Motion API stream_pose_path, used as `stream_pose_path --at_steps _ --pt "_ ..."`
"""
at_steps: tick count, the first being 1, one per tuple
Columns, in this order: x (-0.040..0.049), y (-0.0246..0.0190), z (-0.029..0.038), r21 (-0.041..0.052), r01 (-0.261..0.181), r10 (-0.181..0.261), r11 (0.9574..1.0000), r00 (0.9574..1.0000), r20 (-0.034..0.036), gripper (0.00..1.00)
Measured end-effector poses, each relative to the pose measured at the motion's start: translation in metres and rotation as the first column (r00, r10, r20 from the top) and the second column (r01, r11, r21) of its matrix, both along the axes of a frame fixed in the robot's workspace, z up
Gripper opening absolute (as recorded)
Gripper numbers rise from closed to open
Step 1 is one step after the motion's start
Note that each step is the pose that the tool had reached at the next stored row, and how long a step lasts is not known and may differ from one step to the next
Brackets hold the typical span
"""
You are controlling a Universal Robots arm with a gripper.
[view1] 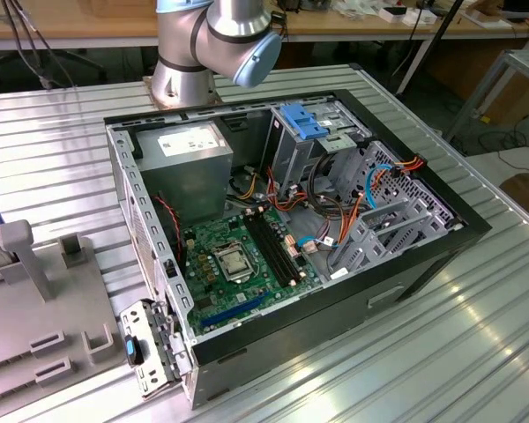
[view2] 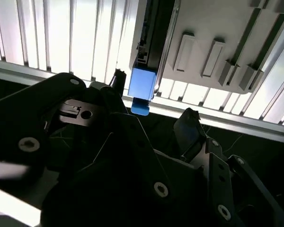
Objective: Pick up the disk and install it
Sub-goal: 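Pick up the disk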
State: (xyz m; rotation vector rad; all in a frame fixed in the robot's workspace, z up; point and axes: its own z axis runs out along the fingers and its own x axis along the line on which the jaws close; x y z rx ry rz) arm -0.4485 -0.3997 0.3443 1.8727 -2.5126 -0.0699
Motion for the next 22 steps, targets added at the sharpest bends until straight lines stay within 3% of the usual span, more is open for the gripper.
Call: stream_pose_path --at_steps 5,10,12,15,17,19,22 --pt "0.0016 -0.0001 -0.0049 -0.0025 -0.075 0.075 0.9972 0.9972 0.0002 0.68" --pt "0.0018 0.0000 -0.0084 -0.0046 -0.167 0.167 0.9859 0.9859 0.0028 0.68" --pt "0.0018 -0.0001 -0.0096 -0.0067 -0.181 0.181 0.9835 0.9835 0.0090 0.68" --pt "0.0021 0.0000 -0.0105 -0.0161 -0.183 0.183 0.9830 0.9826 0.0284 0.68" --pt "0.0024 0.0005 -0.0117 -0.0270 -0.194 0.194 0.9807 0.9806 0.0276 0.68" --pt "0.0026 0.0006 -0.0130 -0.0301 -0.215 0.216 0.9761 0.9760 0.0271 0.68" --pt "0.0026 0.0023 -0.0157 -0.0327 -0.241 0.242 0.9700 0.9697 0.0330 0.68"
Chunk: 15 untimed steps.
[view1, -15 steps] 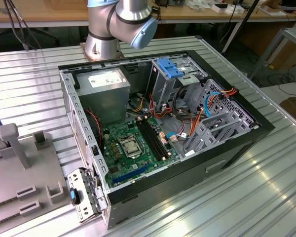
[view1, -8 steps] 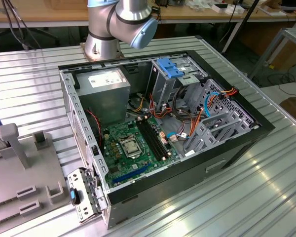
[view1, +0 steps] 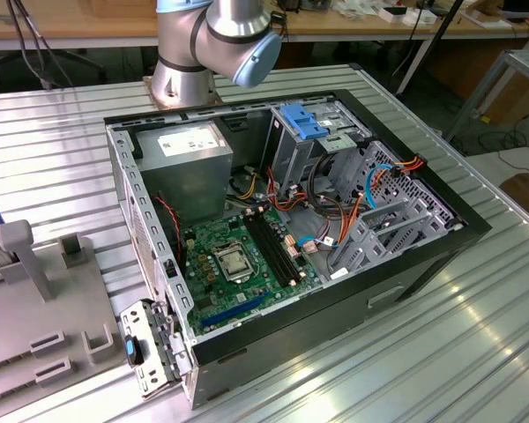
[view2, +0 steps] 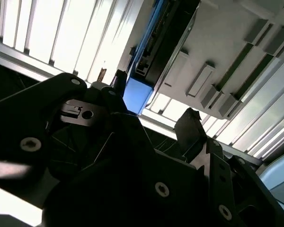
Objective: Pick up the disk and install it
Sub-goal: 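Pick up the disk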
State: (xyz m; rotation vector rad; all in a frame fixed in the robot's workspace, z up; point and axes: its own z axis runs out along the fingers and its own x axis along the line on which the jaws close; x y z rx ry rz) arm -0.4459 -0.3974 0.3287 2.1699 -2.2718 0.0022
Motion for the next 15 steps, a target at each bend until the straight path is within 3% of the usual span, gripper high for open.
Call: stream_pose_path --at_steps 2,5,12,15 --pt "0.0001 0.0032 -0.0017 -0.0006 -0.008 0.008 1.0000 1.0000 0.0048 0.68" --pt "0.0001 0.0096 -0.0055 -0.0007 -0.013 0.013 0.9999 0.9999 0.0058 0.68" --pt "0.0001 0.0098 -0.0187 -0.0006 -0.038 0.038 0.9993 0.9993 0.0056 0.68" --pt "0.0002 0.0098 -0.0208 -0.0007 -0.038 0.038 0.9993 0.9993 0.0054 0.67"
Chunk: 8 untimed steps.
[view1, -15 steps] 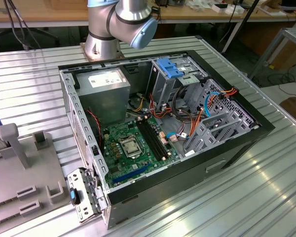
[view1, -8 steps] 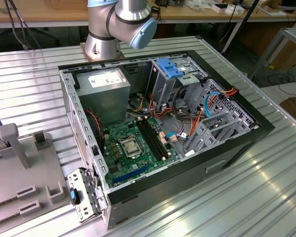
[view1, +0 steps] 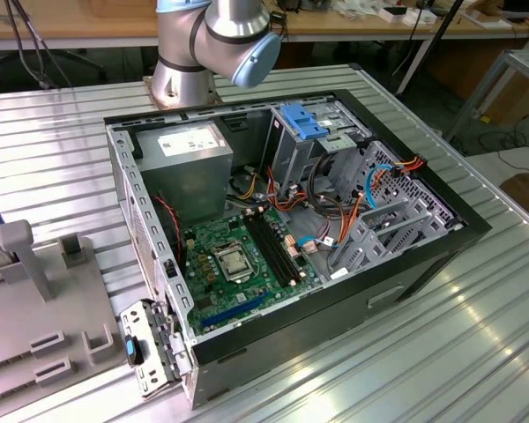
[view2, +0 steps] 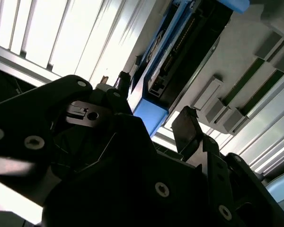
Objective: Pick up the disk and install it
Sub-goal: 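Pick up the disk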
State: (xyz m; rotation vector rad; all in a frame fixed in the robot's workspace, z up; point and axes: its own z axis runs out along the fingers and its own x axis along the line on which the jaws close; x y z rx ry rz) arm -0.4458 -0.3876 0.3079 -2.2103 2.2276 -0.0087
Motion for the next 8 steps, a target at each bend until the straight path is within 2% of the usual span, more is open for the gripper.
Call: stream_pose_path --at_steps 1,2,7,8 --pt "0.0000 0.0000 0.0000 -0.0002 0.000 0.000 1.0000 1.0000 -0.0001 0.67" --pt "0.0000 0.0000 -0.0001 -0.0002 0.000 0.000 1.0000 1.0000 0.0001 0.59" --pt "-0.0014 0.0000 -0.0012 -0.0001 0.000 0.000 1.0000 1.0000 0.0003 0.58" --pt "-0.0019 0.0000 -0.0012 -0.0002 0.000 0.000 1.0000 1.0000 0.0002 0.51"
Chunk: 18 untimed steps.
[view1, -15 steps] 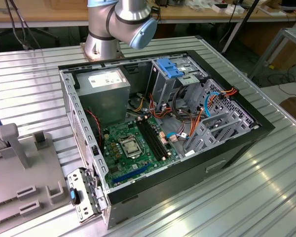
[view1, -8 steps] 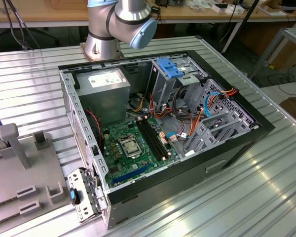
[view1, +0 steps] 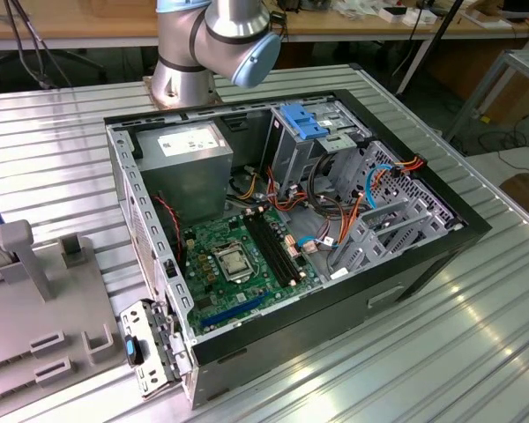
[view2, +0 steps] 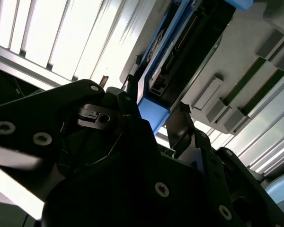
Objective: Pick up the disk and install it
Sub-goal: 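Pick up the disk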
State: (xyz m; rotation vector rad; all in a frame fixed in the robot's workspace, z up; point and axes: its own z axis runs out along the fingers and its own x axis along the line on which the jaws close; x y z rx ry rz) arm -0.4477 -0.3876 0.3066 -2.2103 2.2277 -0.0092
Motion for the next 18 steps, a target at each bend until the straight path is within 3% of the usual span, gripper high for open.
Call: stream_pose_path --at_steps 12,18 --pt "-0.0028 0.0001 -0.0031 -0.0024 0.000 0.000 1.0000 1.0000 0.0000 0.51" --pt "-0.0028 0.0002 0.0016 -0.0034 0.000 0.000 1.0000 1.0000 0.0000 0.51"
